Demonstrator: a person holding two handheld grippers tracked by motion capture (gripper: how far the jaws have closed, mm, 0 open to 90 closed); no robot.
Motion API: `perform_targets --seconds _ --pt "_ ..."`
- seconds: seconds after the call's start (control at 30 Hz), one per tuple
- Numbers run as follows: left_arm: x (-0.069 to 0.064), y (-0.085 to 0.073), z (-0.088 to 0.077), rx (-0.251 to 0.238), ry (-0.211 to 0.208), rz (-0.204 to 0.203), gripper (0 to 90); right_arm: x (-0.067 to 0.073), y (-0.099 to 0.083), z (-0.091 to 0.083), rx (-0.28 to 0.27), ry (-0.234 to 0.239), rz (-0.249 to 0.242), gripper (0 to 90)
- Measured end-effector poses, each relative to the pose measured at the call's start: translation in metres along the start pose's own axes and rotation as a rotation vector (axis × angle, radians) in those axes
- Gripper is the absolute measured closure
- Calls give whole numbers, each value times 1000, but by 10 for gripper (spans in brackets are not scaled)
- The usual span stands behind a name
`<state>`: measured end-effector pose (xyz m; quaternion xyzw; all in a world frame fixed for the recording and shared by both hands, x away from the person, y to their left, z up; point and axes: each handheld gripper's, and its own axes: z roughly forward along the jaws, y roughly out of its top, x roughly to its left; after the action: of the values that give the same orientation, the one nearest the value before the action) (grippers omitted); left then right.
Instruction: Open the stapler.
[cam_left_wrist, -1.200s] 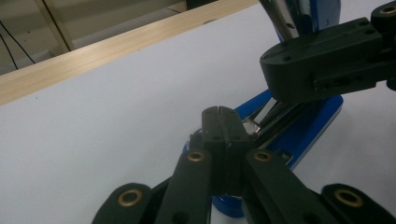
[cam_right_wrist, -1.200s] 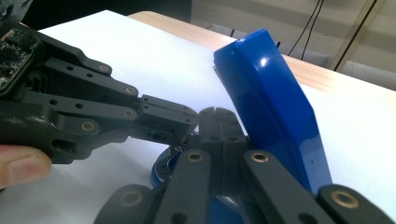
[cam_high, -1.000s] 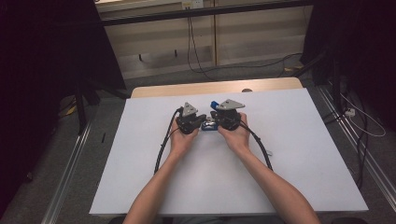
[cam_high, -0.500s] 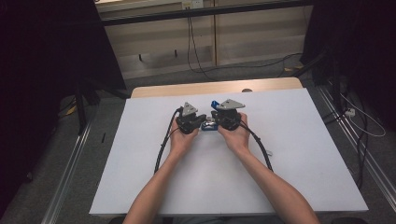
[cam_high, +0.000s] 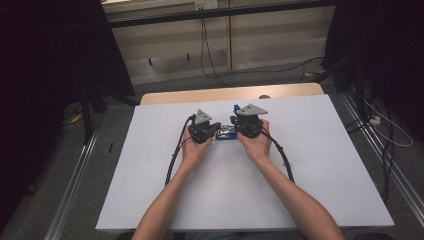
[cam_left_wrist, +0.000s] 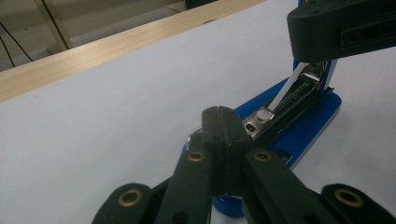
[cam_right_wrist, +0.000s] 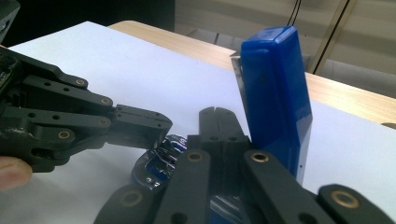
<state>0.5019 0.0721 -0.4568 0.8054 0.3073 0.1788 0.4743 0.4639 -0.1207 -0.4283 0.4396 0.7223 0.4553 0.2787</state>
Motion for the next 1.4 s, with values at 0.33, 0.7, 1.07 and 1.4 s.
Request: perform_targets --seconds 0.33,0.7,1.07,1.4 --pt "0 0 0 -1 -4 2 900 -5 -1 -4 -14 -2 20 900" --pt "0 0 0 -1 -5 2 900 -10 -2 -9 -24 -13 36 900" --pt "0 0 0 -1 -5 4 900 -12 -3 -11 -31 -18 40 900" --pt "0 0 0 2 -4 10 900 -21 -4 -19 -41 -31 46 900"
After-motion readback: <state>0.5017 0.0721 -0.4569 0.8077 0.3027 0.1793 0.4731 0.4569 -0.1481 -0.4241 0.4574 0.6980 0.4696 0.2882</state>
